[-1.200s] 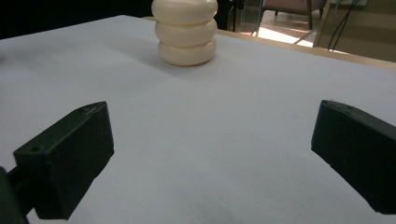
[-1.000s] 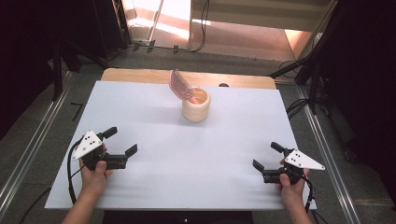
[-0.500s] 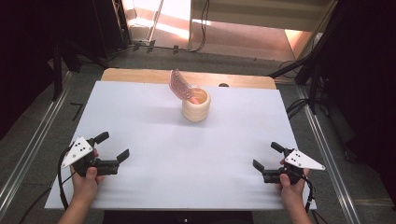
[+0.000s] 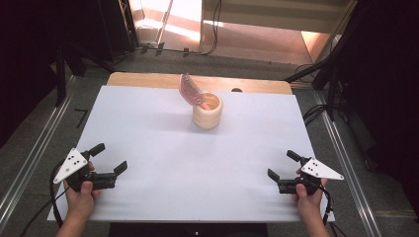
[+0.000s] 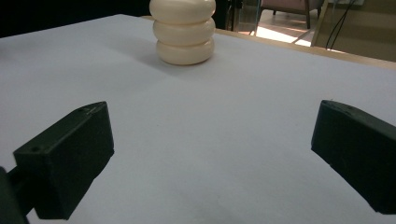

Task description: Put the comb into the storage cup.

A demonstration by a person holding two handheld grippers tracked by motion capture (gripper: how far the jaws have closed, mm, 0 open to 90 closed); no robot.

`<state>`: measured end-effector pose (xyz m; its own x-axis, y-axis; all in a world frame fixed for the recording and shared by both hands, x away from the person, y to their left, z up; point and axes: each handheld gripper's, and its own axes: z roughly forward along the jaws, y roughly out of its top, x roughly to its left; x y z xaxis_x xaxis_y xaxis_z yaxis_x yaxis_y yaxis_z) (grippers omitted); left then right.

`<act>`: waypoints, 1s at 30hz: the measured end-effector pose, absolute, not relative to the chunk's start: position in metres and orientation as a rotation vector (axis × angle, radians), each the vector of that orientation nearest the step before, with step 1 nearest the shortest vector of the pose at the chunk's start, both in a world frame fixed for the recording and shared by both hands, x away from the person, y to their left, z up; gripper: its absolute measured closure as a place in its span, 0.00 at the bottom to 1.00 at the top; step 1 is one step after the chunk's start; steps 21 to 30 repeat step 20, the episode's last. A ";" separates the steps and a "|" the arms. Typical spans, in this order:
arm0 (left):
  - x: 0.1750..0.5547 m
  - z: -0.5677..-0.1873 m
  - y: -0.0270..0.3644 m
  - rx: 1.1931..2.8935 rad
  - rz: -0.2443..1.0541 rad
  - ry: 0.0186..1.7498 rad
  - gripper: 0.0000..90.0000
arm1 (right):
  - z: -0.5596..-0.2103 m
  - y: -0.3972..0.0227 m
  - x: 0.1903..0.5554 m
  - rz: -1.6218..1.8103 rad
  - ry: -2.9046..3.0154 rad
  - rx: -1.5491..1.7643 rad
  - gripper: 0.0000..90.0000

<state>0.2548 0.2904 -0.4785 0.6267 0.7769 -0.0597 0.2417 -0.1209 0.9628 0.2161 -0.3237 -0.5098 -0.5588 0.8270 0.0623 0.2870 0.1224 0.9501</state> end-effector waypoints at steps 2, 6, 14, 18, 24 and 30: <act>0.254 -0.479 0.294 1.674 0.584 0.855 0.00 | -0.510 -0.324 0.216 1.446 1.912 1.075 0.00; 0.253 -0.479 0.302 1.651 0.584 0.874 0.00 | -0.510 -0.324 0.217 1.448 1.911 1.074 0.00; 0.253 -0.480 0.302 1.662 0.581 0.874 0.00 | -0.510 -0.324 0.217 1.448 1.912 1.076 0.00; 0.253 -0.480 0.302 1.662 0.583 0.878 0.00 | -0.510 -0.324 0.217 1.449 1.922 1.080 0.00; 0.253 -0.480 0.302 1.665 0.584 0.873 0.00 | -0.510 -0.324 0.218 1.451 1.925 1.078 0.00; 0.253 -0.480 0.302 1.665 0.584 0.873 0.00 | -0.510 -0.324 0.218 1.451 1.925 1.078 0.00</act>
